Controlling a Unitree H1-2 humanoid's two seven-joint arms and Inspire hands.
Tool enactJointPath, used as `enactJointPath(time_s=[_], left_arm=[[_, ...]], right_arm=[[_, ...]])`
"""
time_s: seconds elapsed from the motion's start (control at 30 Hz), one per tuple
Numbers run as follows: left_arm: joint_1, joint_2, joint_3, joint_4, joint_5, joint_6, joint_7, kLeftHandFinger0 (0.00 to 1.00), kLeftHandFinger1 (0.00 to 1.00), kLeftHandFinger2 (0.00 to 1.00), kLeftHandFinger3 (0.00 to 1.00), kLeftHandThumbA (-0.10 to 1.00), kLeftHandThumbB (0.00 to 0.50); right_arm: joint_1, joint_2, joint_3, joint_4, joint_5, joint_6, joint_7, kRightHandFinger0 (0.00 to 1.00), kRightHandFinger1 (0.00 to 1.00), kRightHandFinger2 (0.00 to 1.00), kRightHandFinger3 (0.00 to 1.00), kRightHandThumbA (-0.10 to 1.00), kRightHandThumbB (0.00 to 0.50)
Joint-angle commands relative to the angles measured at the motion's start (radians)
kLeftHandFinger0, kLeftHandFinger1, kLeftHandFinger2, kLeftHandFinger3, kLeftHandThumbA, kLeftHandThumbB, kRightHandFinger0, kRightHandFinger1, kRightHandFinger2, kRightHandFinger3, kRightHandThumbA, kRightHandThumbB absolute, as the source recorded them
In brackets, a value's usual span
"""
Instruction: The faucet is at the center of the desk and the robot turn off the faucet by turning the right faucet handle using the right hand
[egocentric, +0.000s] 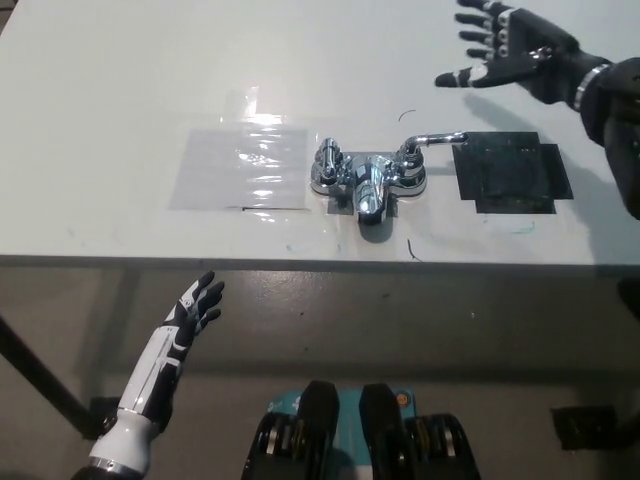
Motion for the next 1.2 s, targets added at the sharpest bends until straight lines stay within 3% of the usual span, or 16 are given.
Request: enactJointPath(time_s=[0.0,0.2,0.43,0.67,0.83,0.93,1.17], left_arm=[[-0.008,0.019,0.004,-0.030,0.013,-0.038,-0.009,1.00,1.00,1.00,1.00,0.98,0.250],[-0.002,0.023,0.000,-0.025,0.028,-0.043,-0.008,1.00,1.00,1.00,1.00,0.96,0.245],[0.008,0.016,-0.002,-0.030,0.030,-0.050,-0.007,1.00,1.00,1.00,1.00,0.93,0.242],[0.019,0.015,-0.005,-0.033,0.035,-0.046,-0.008,1.00,1.00,1.00,1.00,0.93,0.233],[0.009,0.015,-0.002,-0.034,0.031,-0.035,-0.007,1.00,1.00,1.00,1.00,0.94,0.254],[0.031,0.014,-0.005,-0.040,0.026,-0.040,-0.010,1.00,1.00,1.00,1.00,0.94,0.246],[0.009,0.015,-0.005,-0.032,0.035,-0.041,-0.008,1.00,1.00,1.00,1.00,0.94,0.248]], right_arm=[[-0.077,0.018,-0.039,0.035,0.039,-0.013,0.058,1.00,1.00,1.00,1.00,1.00,0.349],[-0.065,0.054,-0.063,0.056,0.034,-0.018,0.051,1.00,1.00,1.00,1.00,1.00,0.384],[-0.031,0.090,-0.112,0.080,0.048,-0.015,0.030,1.00,1.00,1.00,1.00,1.00,0.360],[-0.016,0.071,-0.105,0.100,0.029,-0.013,0.028,1.00,1.00,1.00,1.00,1.00,0.340],[-0.032,0.056,-0.080,0.103,0.002,-0.013,0.010,1.00,1.00,1.00,1.00,1.00,0.352],[-0.025,0.048,-0.080,0.102,0.003,-0.007,0.017,1.00,1.00,1.00,1.00,1.00,0.391],[-0.061,0.020,-0.093,0.094,0.010,-0.037,0.012,1.00,1.00,1.00,1.00,1.00,0.393]])
